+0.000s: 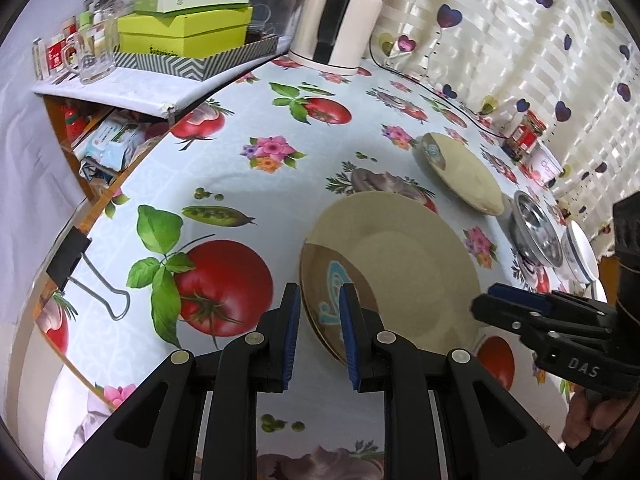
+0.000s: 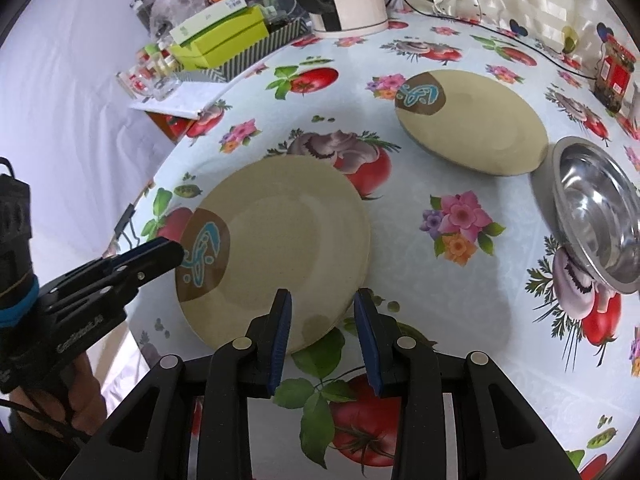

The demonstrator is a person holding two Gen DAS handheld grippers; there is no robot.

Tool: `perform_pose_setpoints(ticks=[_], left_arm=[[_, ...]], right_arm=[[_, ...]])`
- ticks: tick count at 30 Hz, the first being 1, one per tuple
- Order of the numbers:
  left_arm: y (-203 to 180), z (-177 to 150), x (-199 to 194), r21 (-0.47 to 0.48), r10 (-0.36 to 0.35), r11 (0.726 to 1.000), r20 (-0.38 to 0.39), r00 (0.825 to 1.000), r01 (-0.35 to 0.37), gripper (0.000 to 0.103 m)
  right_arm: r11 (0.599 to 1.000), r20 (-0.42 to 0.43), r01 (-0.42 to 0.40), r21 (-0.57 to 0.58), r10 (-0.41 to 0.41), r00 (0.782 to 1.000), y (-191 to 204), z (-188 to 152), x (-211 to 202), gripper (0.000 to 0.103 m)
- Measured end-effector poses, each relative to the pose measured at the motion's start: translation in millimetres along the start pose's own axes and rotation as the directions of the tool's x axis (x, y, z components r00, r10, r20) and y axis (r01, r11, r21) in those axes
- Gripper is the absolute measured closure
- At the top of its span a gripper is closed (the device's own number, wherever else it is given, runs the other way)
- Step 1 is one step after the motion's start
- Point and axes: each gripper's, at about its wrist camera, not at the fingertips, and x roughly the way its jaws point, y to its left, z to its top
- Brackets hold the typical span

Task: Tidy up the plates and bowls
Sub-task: 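Open the right gripper and withdraw it from the plate stack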

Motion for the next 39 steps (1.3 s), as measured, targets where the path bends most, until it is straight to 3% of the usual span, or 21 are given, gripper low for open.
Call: perform_pose_setpoints(ticks=[13,20,27,39], left_arm=[[1.1,0.1,10.4,-0.007,-0.029,1.0,-0.035,0.999,0.029,0.083],[1.2,10.4,-3.8,-0.013,-0.026,1.0,0.012,1.0,0.026,0.083],[-14.7,23.9,-6.8,0.01,-0.035,0.999,0.031,0.999,0.035,0.083],[-43.8,40.2,-0.1,0.043,-0.056,0.998,0.036,0.998,0.055,0.083]], right_arm=[[1.0,0.0,-0.001,-0.01,0.001,1.0,-1.3,-0.5,5.6,0.074],[1.0,0.04,-0.018,0.001,0.018,0.999,-8.7,2.7,-7.7,0.074],[1.0,0.105,-0.011,-0.02,0.013,0.994,-16.9,8.8,-29.0,0.073],[0.999,0.141,-0.013,0.031,0.009,0.99,-46.6,15.4,-51.4,0.07]])
